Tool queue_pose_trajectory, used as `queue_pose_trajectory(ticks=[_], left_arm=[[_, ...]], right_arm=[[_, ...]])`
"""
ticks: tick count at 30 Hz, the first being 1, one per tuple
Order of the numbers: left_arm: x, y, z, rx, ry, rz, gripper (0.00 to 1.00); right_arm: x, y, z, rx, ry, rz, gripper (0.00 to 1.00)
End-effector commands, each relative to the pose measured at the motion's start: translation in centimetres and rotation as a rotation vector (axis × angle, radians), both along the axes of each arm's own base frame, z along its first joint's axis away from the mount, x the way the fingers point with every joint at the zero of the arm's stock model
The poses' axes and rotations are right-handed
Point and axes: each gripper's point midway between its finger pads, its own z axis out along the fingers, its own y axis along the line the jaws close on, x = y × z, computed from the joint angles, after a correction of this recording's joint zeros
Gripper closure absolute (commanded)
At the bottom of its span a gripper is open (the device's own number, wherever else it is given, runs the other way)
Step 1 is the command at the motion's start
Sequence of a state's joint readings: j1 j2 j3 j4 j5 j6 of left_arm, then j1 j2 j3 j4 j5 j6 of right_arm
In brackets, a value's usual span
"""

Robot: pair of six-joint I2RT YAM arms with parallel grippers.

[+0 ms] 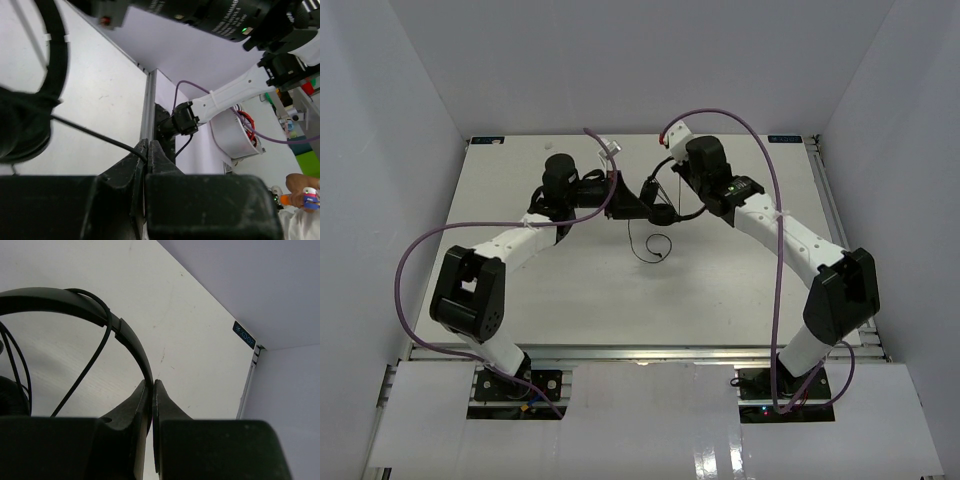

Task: Wrap the headphones

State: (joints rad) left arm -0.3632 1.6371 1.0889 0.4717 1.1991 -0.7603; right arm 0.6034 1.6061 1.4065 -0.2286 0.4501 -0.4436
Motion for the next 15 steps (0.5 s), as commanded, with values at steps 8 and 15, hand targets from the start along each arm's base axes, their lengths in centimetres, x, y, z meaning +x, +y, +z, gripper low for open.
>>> queue_pose_trajectory(ticks=[8,15], left_arm=[[-0.9,-5.5,2.9,-0.084,0.060,0.105,0.81],[1.3,-5.4,0.3,-0.036,0.107,0.321,0.66]], right_arm=[[4.0,1.3,4.0,0.275,-0.103,-0.160,0.92],[4.3,1.8,4.3,0.380,-0.056,-0.146,0.92]])
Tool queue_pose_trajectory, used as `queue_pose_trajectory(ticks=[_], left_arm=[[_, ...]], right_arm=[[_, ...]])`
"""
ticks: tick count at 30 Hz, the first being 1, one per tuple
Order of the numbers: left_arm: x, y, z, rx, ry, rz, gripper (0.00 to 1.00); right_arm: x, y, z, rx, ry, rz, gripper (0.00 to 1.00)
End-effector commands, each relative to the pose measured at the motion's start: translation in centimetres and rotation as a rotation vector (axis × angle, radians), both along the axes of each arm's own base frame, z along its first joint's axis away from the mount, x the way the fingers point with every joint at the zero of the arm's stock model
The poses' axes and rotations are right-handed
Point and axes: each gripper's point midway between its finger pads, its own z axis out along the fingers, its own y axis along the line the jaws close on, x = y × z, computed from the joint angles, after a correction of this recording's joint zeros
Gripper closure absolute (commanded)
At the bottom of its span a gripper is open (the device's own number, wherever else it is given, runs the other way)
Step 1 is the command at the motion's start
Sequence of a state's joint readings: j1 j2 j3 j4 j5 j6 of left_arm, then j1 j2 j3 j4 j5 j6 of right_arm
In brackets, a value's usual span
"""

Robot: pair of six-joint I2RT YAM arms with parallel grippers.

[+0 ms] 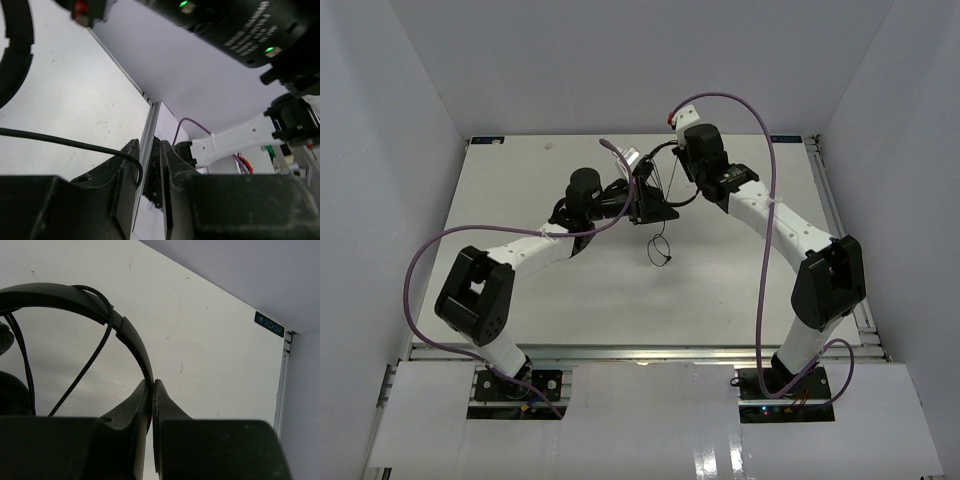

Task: Wrap the headphones

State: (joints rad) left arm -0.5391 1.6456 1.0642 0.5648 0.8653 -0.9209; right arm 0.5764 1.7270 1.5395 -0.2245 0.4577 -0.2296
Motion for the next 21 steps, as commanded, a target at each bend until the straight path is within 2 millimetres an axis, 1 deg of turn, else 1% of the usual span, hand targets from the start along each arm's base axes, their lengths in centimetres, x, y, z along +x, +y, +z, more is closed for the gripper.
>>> queue_pose_trajectory(ticks=[1,2,6,8,9,10,11,13,14,17,21], left_arm=[[1.6,0.4,-0.7,0.022,0.004,0.174,0.63],[1.6,0.3,-1.2,0.033,0.002,0.181,0.60],[1.4,-0.3,-2.9,0.055,-0.028,0.189,0.60],[1.0,-0.9,-3.7,0.059,-0.058,0.182,0.60],[0.6,-1.2,-4.5,0.072,-0.064,0.176,0.60],[0.4,-1.5,-4.8,0.073,-0.088,0.173,0.59],[0.2,-1.7,-5.0,0.074,-0.108,0.171,0.59],[-0.3,-2.2,-6.1,0.093,-0.121,0.167,0.60],[-0.5,-2.3,-6.5,0.103,-0.138,0.168,0.60],[-1.2,-2.3,-7.9,0.129,-0.157,0.170,0.59],[-1.3,-1.8,-9.5,0.165,-0.171,0.189,0.59]], right_arm=[[1.1,0.7,4.4,0.196,-0.070,-0.021,0.92],[1.1,0.7,4.5,0.215,-0.061,-0.011,0.92],[0.6,0.6,5.2,0.291,-0.017,0.014,0.92],[0.7,0.5,6.2,0.340,-0.006,0.031,0.92],[0.7,0.3,6.7,0.384,0.014,0.035,0.92],[0.8,-0.1,7.2,0.408,0.023,0.032,0.92],[0.8,-0.3,7.6,0.429,0.032,0.034,0.92],[0.6,-0.4,8.2,0.483,0.061,0.056,0.92],[0.5,-0.8,8.6,0.504,0.069,0.061,0.92],[0.2,-1.3,9.4,0.568,0.095,0.078,0.92],[-0.2,-2.5,10.4,0.630,0.115,0.096,0.92]])
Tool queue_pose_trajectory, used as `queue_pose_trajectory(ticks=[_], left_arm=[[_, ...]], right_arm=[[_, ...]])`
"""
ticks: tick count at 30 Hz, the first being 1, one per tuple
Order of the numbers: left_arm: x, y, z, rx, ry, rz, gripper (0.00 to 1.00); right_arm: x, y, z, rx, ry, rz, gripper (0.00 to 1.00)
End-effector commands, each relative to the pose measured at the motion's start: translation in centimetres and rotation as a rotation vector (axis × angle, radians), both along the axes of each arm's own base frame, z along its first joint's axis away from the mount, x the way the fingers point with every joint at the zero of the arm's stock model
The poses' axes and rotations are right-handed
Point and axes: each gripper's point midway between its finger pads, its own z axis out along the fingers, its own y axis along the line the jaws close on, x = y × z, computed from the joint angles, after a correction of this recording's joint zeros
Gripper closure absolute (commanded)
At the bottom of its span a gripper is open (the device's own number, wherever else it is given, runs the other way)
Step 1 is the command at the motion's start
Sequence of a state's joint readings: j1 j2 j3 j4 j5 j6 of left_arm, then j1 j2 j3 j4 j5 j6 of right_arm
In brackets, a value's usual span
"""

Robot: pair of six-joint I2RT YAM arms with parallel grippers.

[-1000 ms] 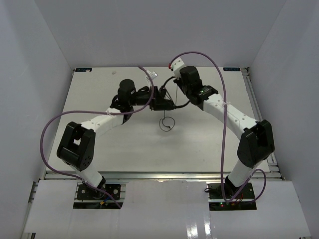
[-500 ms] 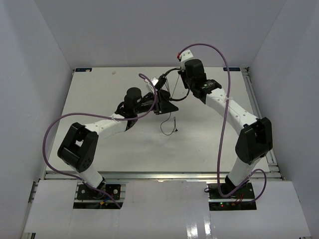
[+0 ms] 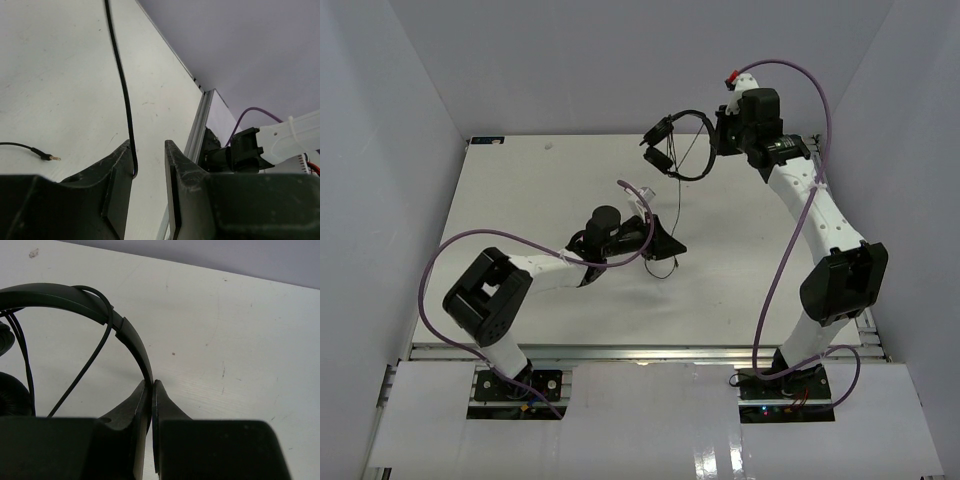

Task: Wrap the headphones

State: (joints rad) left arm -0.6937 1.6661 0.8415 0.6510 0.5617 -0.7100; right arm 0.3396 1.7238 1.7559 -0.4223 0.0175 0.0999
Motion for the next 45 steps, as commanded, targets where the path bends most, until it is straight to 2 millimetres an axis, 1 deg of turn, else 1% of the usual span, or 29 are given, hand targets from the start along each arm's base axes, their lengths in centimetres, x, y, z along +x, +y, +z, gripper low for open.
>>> queue_pose_trajectory(ticks=[1,5,8,10,14,19,22,23,25,26,27,31,36,39,41,45], left_arm=[[0.8,0.6,-0.5,0.028,-0.092,0.047,0.59],[1.0,0.7,-2.3,0.072,-0.096,0.045,0.61],[1.1,0.8,-3.5,0.095,-0.096,0.048,0.67],[1.3,0.8,-4.7,0.118,-0.087,0.047,0.70],[1.5,0.8,-6.8,0.153,-0.080,0.042,0.71],[2.0,0.8,-8.3,0.182,-0.099,0.051,0.72],[2.0,1.0,-9.1,0.202,-0.112,0.050,0.71],[2.0,1.1,-9.3,0.207,-0.115,0.050,0.73],[1.9,1.4,-9.8,0.217,-0.123,0.050,0.81],[2.0,1.6,-9.9,0.220,-0.125,0.053,0.88],[2.1,1.7,-10.0,0.224,-0.129,0.052,0.92],[2.9,2.6,-10.4,0.235,-0.134,0.069,1.00],[4.8,4.3,-10.5,0.246,-0.134,0.108,1.00],[6.0,5.6,-9.8,0.227,-0.147,0.139,1.00],[6.2,6.2,-9.1,0.209,-0.160,0.143,1.00],[6.9,7.3,-8.1,0.199,-0.198,0.142,1.00]], right_arm=[[-1.7,0.0,5.5,0.182,-0.038,0.060,0.92],[-2.2,-0.3,6.2,0.224,-0.028,0.076,0.92],[-2.7,-0.6,6.6,0.256,-0.019,0.093,0.92],[-3.1,-0.6,6.9,0.283,-0.010,0.112,0.92],[-3.7,-0.9,7.6,0.311,-0.007,0.128,0.92],[-4.5,-1.3,8.6,0.352,-0.002,0.150,0.92],[-4.7,-1.8,9.5,0.366,-0.016,0.147,0.92],[-4.7,-2.0,9.7,0.371,-0.019,0.147,0.92],[-4.9,-2.4,10.1,0.382,-0.024,0.146,0.92],[-5.0,-2.4,10.1,0.386,-0.021,0.155,0.92],[-5.2,-2.4,10.1,0.391,-0.015,0.161,0.92],[-6.1,-2.4,9.9,0.399,-0.006,0.184,0.92],[-7.3,-2.7,9.7,0.372,-0.014,0.205,0.92],[-7.7,-3.3,9.6,0.341,-0.033,0.191,0.92],[-7.6,-3.9,9.3,0.324,-0.040,0.178,0.92],[-7.7,-4.0,8.6,0.294,-0.043,0.192,0.92]])
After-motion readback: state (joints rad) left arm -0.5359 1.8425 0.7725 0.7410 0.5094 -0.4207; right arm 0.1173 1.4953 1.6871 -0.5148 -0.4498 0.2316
